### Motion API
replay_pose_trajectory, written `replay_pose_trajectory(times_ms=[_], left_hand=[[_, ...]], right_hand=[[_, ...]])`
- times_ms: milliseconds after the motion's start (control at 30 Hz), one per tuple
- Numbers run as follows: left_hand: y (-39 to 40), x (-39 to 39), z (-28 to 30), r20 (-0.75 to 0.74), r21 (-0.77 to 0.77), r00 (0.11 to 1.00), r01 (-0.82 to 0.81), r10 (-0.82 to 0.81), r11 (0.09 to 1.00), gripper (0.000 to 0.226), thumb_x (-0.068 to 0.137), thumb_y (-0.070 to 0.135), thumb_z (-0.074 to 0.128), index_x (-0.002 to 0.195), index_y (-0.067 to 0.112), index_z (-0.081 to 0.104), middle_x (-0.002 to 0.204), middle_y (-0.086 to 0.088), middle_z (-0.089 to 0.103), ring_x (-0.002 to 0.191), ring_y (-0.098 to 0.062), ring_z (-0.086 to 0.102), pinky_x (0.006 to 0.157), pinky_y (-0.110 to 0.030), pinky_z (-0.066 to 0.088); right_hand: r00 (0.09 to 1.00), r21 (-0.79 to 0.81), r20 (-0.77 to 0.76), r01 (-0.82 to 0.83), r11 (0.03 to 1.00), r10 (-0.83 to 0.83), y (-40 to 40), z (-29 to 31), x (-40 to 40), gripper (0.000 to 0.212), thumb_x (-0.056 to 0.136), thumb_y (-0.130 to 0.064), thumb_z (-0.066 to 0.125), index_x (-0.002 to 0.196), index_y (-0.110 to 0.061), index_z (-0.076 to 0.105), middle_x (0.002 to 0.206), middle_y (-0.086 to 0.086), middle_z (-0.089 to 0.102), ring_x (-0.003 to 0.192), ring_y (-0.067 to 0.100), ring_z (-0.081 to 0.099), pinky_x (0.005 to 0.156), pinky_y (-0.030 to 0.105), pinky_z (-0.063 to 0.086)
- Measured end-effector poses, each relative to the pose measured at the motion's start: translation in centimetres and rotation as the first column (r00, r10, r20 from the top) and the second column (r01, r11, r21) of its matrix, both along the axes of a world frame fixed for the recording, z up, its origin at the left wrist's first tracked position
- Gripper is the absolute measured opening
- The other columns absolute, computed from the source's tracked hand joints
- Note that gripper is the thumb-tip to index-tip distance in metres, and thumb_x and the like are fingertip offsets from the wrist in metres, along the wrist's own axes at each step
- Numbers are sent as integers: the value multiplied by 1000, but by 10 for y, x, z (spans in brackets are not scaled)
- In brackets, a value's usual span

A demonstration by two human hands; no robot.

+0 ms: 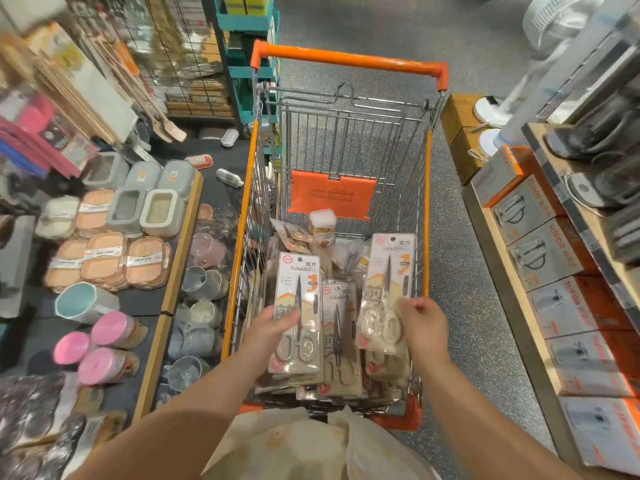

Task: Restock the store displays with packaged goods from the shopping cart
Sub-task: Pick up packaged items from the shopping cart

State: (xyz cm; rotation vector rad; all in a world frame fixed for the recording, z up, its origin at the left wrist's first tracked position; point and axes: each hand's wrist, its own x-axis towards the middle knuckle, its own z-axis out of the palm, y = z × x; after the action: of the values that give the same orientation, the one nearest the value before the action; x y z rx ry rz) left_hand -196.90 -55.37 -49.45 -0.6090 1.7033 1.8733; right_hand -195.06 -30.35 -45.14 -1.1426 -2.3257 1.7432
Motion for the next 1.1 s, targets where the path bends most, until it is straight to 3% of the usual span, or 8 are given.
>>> replay_pose_trajectory(times_ms=[133, 200, 333, 500, 633, 767, 967, 1100], left_hand=[[12, -3, 6, 77, 2, 989, -129, 128, 992, 78, 78, 54, 74, 140, 15, 48, 144, -5, 51, 131, -30, 48, 114, -49, 32], [19, -6, 8, 63, 39, 994, -87, 85, 995, 74, 75, 58, 70, 135, 17, 54, 132, -2, 61, 119, -26, 56, 108, -47, 38], [23, 0, 16, 29, 115, 999, -18, 15, 993, 21, 84, 26, 77, 99, 25, 62, 90, 6, 69, 91, -20, 64, 93, -33, 43], [-3, 5, 1, 9, 38, 1000, 23, -23, 999, 79, 55, 35, 90, 126, 16, 62, 117, -4, 71, 117, -29, 62, 110, -55, 38], [-17, 6, -1, 60, -81, 996, -53, 58, 995, 29, 83, 15, 76, 110, 19, 66, 106, -1, 72, 105, -23, 65, 107, -50, 43], [-21, 10, -4, 52, -125, 997, -42, 49, 991, 23, 87, 12, 72, 110, 16, 67, 98, 1, 72, 96, -17, 66, 101, -42, 45], [-17, 9, -5, 34, -134, 998, 49, -45, 990, 17, 88, 14, 71, 100, 25, 67, 103, 2, 73, 103, -19, 66, 100, -40, 46], [-14, 10, -1, 22, -110, 998, 59, -57, 992, 18, 89, 11, 70, 94, 27, 64, 98, 5, 70, 97, -14, 65, 92, -34, 44]], right_hand=[[984, -482, 142, -30, 876, 112, -29, 8, -12, 7, 95, -7, 60, 96, 0, 62, 89, 18, 74, 82, 32, 72, 80, 50, 59], [957, -490, 176, -119, 864, 231, -48, 1, -12, 14, 93, -10, 63, 101, 3, 64, 93, 19, 75, 89, 37, 72, 86, 59, 55], [926, -480, 192, -200, 854, 324, -78, -14, -13, 15, 93, -22, 65, 89, -8, 69, 91, 12, 75, 89, 31, 70, 92, 52, 54], [946, -179, 250, -162, 970, 204, -50, -28, -20, 30, 101, -38, 46, 95, -15, 65, 92, 4, 69, 80, 19, 62, 79, 38, 54], [871, 255, 432, -365, 896, 232, -13, -55, -16, 57, 97, -45, 52, 139, -6, 48, 137, 14, 54, 121, 30, 54, 101, 40, 43], [777, 145, 574, -408, 902, 259, -10, -81, -18, 73, 91, -48, 61, 147, -10, 34, 150, 16, 36, 135, 36, 39, 110, 44, 37], [787, 248, 587, -400, 882, 191, -8, -89, 2, 74, 75, -35, 82, 131, -7, 43, 129, 13, 50, 112, 30, 57, 81, 31, 47], [827, 253, 517, -395, 883, 221, -8, -89, 8, 43, 79, -29, 78, 111, -9, 58, 105, 6, 67, 89, 23, 66, 68, 31, 55]])
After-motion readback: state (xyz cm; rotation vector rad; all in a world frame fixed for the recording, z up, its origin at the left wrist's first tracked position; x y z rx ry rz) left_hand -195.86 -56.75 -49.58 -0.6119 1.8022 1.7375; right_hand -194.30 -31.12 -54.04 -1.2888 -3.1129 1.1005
